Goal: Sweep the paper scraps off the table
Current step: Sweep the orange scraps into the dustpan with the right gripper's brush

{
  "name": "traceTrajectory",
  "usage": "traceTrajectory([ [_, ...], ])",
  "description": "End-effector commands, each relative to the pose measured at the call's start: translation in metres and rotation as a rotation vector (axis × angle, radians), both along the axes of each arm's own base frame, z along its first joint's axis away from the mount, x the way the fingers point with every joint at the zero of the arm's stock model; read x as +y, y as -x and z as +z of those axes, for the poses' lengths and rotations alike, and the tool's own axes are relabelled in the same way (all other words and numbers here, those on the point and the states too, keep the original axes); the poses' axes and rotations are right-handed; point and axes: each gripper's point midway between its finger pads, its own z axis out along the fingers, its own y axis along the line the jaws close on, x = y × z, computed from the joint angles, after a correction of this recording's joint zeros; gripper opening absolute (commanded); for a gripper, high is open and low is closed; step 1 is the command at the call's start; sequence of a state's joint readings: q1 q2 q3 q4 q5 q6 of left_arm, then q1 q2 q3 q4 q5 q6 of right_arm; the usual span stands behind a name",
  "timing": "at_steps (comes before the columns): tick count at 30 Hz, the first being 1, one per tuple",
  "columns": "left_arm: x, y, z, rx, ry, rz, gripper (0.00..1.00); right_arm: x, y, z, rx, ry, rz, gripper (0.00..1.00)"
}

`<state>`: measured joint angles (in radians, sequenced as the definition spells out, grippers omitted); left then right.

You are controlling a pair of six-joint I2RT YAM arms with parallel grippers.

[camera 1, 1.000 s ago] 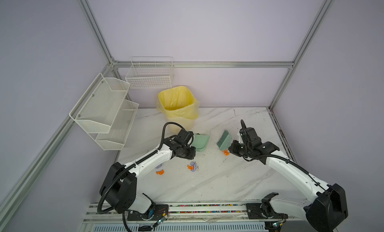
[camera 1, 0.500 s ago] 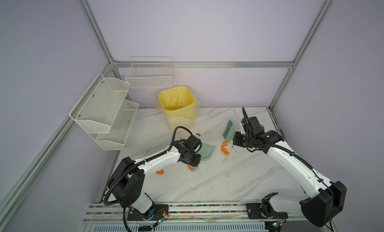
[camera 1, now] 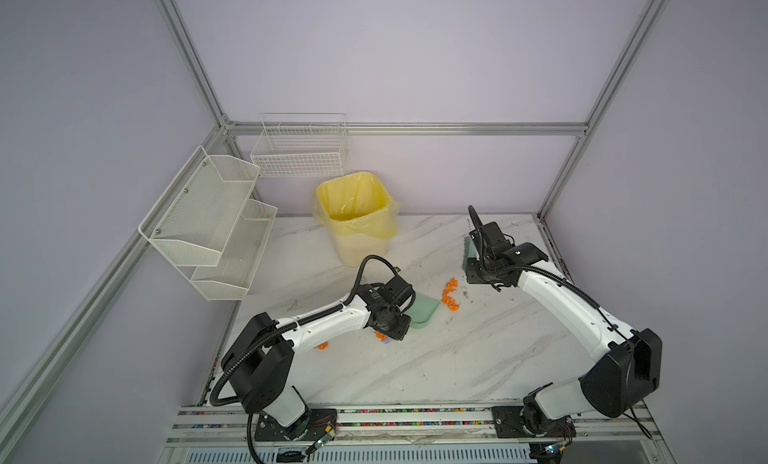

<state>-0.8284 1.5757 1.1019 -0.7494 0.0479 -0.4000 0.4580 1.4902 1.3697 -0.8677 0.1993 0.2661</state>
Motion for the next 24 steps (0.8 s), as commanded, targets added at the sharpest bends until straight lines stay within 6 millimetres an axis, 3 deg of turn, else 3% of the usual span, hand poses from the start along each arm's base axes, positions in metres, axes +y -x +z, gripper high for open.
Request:
traceTrajectory([
  [1,-0.024,-0.017,0.032,-0.069,0.067,-0.011,0.15,-0.018,-0.013,0.005,0.000,0.166,0.023,0.00],
  [7,-0.037,-0.008,0.029,-0.043,0.078,-0.025,0.15,-0.020,-0.035,0.000,0.015,0.286,0.061,0.00],
  [13,-0.045,0.001,0.020,0.009,0.094,-0.021,0.15,-0.005,-0.042,-0.015,0.046,0.254,0.122,0.00],
  [24,-0.059,0.009,0.012,0.017,0.074,-0.073,0.15,0.010,-0.035,-0.040,0.117,0.184,0.178,0.00],
])
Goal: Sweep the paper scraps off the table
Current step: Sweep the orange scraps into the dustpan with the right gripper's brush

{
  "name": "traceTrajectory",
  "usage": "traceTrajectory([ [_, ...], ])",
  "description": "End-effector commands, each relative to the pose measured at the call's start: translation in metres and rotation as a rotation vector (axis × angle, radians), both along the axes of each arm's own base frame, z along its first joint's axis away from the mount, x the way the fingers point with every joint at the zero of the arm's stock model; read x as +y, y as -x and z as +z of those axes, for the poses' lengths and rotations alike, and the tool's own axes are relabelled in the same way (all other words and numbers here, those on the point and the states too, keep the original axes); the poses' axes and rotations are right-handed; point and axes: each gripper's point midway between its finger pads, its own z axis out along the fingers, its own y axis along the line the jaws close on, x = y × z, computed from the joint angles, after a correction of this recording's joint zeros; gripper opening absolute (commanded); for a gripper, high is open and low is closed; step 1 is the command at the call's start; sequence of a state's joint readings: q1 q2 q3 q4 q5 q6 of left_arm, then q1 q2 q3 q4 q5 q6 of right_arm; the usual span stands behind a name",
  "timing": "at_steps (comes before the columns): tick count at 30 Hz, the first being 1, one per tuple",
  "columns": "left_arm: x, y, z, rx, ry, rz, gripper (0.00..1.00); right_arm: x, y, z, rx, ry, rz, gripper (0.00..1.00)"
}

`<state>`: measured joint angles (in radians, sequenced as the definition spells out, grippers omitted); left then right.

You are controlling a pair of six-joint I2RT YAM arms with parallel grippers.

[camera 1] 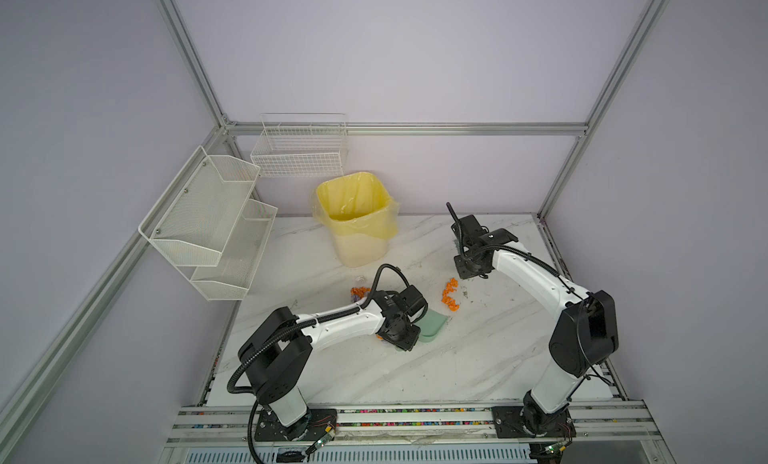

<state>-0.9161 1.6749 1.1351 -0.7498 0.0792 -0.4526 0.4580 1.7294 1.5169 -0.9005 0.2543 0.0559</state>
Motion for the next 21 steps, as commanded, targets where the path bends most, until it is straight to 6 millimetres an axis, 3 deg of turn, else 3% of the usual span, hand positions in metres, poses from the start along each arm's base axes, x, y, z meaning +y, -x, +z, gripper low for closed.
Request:
traceTrajectory([
  [1,-0.033,-0.015,0.033,-0.060,0.099,-0.027,0.15,0.003,0.003,-0.006,0.024,-0.020,0.014,0.00],
  [12,-0.043,-0.024,0.028,-0.073,0.084,-0.042,0.15,0.011,0.018,-0.020,0.088,-0.076,0.041,0.00],
  [21,-0.049,-0.029,0.014,-0.063,0.061,-0.049,0.15,0.024,0.041,-0.026,0.172,-0.146,0.092,0.00],
])
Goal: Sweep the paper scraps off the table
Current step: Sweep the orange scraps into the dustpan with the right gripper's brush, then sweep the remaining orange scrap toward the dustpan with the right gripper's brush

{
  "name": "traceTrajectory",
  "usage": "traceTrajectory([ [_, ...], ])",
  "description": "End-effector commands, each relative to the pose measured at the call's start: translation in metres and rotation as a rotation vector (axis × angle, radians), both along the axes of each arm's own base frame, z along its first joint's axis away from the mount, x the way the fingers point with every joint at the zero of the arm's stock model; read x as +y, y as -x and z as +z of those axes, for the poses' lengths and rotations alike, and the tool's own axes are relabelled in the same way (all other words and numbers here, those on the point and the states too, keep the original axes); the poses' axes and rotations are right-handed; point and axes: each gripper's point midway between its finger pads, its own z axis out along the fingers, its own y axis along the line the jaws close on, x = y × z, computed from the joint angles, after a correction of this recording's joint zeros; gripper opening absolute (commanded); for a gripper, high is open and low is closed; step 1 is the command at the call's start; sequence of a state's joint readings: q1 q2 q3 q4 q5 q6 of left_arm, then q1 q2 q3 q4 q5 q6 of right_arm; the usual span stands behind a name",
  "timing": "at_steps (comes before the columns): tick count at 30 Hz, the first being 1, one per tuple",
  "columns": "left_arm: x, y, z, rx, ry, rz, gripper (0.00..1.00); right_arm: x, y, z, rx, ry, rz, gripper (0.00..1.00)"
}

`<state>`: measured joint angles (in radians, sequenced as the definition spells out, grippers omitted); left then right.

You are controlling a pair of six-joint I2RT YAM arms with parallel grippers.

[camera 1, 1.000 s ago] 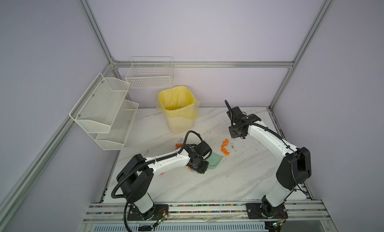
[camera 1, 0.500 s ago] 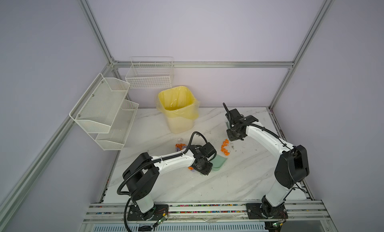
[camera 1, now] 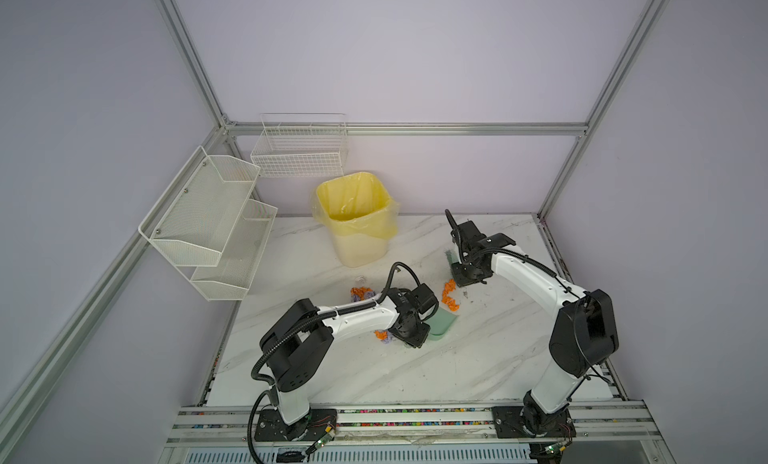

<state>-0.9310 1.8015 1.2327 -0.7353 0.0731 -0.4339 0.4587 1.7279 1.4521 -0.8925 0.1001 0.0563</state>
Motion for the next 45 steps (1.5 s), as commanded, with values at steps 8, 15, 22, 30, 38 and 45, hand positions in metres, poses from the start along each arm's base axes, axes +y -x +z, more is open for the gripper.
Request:
traceTrajectory([
  [8,-0.030,-0.019,0.026,-0.054,0.083,-0.017,0.15,0.027,0.035,0.015,0.045,-0.156,0.080,0.00],
  [15,-0.031,-0.021,0.024,-0.039,0.105,-0.003,0.14,0.030,0.045,0.009,0.065,-0.154,0.090,0.00],
  [22,-0.030,-0.029,0.022,-0.032,0.117,0.013,0.14,0.038,0.055,0.009,0.080,-0.179,0.113,0.00],
  [30,-0.025,-0.032,0.020,-0.036,0.105,0.022,0.14,0.045,0.075,0.016,0.105,-0.248,0.152,0.00],
  [38,-0.023,-0.036,0.020,-0.052,0.094,0.029,0.14,0.039,0.083,0.041,0.054,-0.276,0.125,0.00],
  [45,-0.022,-0.036,0.020,-0.056,0.089,0.030,0.14,0.008,0.064,0.059,-0.077,-0.167,-0.032,0.00],
])
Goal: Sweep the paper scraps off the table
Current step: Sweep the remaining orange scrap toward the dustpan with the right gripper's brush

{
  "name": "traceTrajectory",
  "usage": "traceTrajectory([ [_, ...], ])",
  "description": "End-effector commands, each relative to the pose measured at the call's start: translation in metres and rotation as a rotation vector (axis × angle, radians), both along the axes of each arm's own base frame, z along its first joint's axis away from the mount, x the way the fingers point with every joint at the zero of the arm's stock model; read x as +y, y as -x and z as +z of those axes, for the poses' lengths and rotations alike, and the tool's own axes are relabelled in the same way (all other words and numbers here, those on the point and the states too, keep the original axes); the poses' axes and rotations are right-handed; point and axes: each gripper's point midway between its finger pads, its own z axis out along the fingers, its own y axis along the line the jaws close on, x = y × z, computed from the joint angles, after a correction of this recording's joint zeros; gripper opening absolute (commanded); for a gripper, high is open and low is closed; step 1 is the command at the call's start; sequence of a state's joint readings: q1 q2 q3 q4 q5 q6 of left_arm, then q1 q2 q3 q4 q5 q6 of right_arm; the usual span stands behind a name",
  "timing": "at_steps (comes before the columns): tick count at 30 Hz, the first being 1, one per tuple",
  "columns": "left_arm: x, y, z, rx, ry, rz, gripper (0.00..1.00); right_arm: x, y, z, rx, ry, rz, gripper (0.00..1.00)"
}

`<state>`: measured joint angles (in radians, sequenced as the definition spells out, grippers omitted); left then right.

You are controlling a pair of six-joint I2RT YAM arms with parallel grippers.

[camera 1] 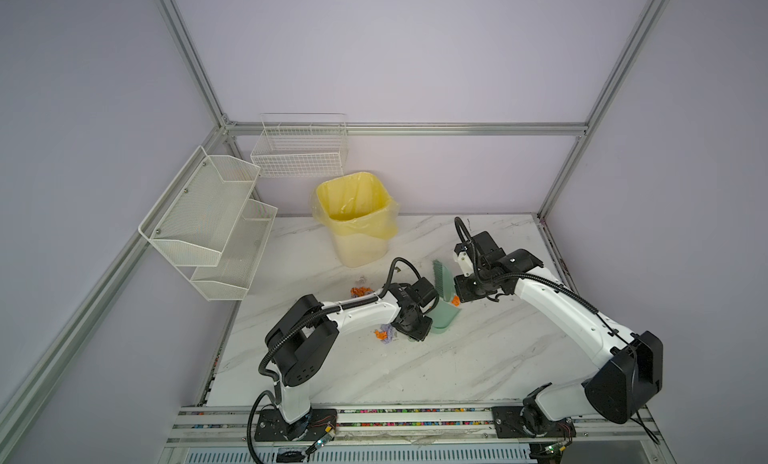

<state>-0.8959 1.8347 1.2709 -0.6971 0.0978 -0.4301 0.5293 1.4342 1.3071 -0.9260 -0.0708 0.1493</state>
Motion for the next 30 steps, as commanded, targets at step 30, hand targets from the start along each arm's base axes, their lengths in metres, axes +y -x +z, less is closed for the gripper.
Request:
traceTrajectory([
  [30,-0.003,-0.016,0.023,-0.099,-0.061,-0.023,0.15,-0.071,-0.028,-0.022,-0.010,0.257,-0.297,0.00],
])
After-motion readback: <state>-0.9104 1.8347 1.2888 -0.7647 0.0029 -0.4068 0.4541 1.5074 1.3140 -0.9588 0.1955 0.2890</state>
